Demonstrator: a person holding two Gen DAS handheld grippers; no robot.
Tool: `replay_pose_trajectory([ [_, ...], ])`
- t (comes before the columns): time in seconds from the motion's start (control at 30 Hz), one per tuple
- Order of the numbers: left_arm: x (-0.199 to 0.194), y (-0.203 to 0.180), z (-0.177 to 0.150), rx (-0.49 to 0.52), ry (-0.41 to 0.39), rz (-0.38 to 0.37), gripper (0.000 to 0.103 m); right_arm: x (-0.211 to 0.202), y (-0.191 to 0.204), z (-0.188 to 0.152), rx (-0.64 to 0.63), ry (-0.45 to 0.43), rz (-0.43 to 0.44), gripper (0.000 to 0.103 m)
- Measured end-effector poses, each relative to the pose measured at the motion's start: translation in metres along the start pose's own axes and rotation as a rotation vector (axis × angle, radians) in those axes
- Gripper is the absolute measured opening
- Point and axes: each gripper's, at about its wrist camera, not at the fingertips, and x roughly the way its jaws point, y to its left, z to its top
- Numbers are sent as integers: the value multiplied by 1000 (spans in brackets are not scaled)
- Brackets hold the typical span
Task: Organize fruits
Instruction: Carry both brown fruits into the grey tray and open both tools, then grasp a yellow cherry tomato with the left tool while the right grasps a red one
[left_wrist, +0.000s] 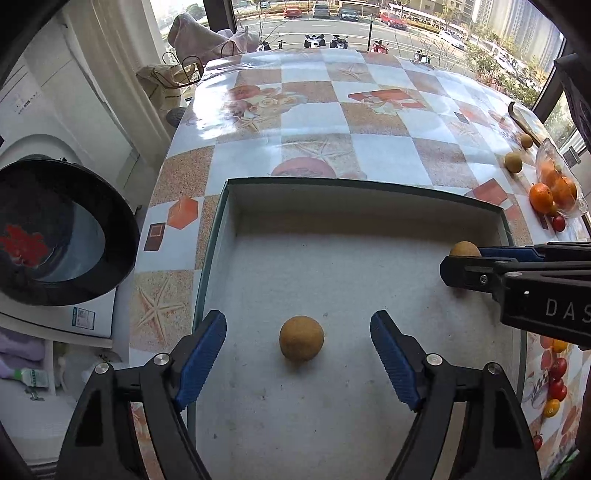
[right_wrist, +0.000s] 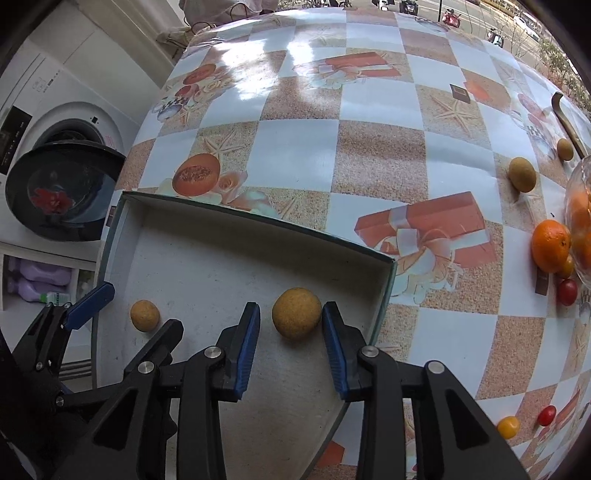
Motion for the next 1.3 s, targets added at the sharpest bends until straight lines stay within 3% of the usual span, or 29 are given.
replay_pose_trajectory([
  [0.07,0,1,0,-6,1,3,82,-9,0,0,0,-20,21,53],
  [0.13,-1,1,0,-6,2,3,82,-20,3,0,-6,-49,9,76],
  [0.2,-3,-1,0,2,1,7,82,-30,3,1,-2,-74,14,80],
  [0.5,-20,-22,-1,45,-12,-2,82,-60,-23,-12,81,-113,18,81],
  [0.83,-39,-80,-1,162,-41,-43,82,-85,-90,-48,218,-141,-8,81],
  [1.3,-57,-152,-7,259,-38,-137,82,-113,-200,-142,445,-137,-137,81],
])
